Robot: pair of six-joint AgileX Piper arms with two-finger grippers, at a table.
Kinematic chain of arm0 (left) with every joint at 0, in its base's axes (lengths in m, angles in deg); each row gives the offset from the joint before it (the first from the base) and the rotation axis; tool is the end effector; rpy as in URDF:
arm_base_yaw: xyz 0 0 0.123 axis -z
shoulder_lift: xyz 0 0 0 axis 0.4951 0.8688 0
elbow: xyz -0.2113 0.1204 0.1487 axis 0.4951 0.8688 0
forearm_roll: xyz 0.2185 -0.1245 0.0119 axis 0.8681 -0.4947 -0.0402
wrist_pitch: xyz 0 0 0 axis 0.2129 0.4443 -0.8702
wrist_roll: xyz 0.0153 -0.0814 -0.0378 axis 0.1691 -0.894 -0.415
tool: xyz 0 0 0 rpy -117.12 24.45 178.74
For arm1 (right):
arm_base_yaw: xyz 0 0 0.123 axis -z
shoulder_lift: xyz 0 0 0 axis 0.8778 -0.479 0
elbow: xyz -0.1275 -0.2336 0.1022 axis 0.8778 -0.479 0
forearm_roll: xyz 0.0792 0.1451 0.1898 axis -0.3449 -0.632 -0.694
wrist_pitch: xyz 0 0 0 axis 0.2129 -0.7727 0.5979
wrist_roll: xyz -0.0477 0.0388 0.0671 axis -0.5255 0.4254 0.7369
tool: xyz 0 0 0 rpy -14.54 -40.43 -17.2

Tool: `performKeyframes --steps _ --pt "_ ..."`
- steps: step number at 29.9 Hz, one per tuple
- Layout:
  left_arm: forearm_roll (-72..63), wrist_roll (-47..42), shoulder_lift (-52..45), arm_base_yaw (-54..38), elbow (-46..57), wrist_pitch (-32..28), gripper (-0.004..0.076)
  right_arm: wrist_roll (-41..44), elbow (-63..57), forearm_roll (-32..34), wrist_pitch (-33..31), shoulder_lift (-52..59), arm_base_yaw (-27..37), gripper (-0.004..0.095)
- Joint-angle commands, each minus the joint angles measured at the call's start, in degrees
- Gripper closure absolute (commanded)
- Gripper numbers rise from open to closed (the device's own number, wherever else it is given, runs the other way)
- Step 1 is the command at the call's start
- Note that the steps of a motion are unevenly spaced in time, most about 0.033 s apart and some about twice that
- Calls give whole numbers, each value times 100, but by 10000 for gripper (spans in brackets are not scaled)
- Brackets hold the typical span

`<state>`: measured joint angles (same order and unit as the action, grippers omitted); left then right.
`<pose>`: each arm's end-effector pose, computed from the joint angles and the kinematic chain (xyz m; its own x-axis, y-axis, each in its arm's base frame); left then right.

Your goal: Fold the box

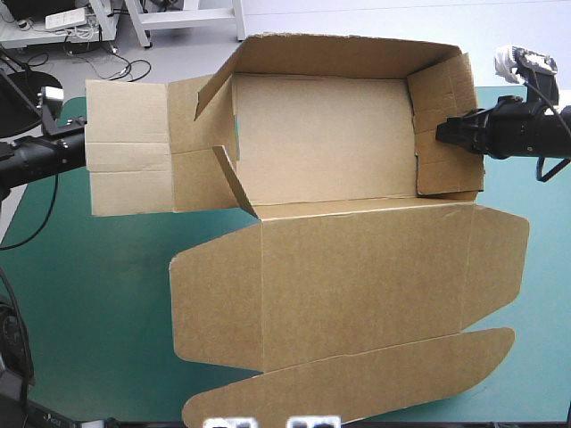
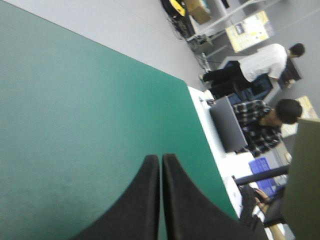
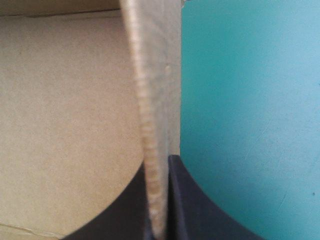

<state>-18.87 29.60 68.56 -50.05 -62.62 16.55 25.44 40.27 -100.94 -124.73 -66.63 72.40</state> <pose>0.3389 0.0365 0.3695 -0.7063 -0.4230 -0.5677 0.3317 0.5107 -0.7932 0.2732 0.0088 0.4548 -0.7041 0.0992 -0.7031 -0.3391 0.8230 0.4558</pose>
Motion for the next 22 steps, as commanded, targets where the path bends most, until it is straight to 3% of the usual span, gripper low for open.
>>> performKeyframes --steps 1,15,22 --pt "-728 18 -376 467 -162 508 723 -23 183 -420 526 186 27 926" --pt "-886 93 -1025 1226 -162 473 724 14 183 -377 1000 -210 -235 919" --pt "-872 93 -1256 1314 -162 473 724 218 183 358 1415 -388 -785 918"
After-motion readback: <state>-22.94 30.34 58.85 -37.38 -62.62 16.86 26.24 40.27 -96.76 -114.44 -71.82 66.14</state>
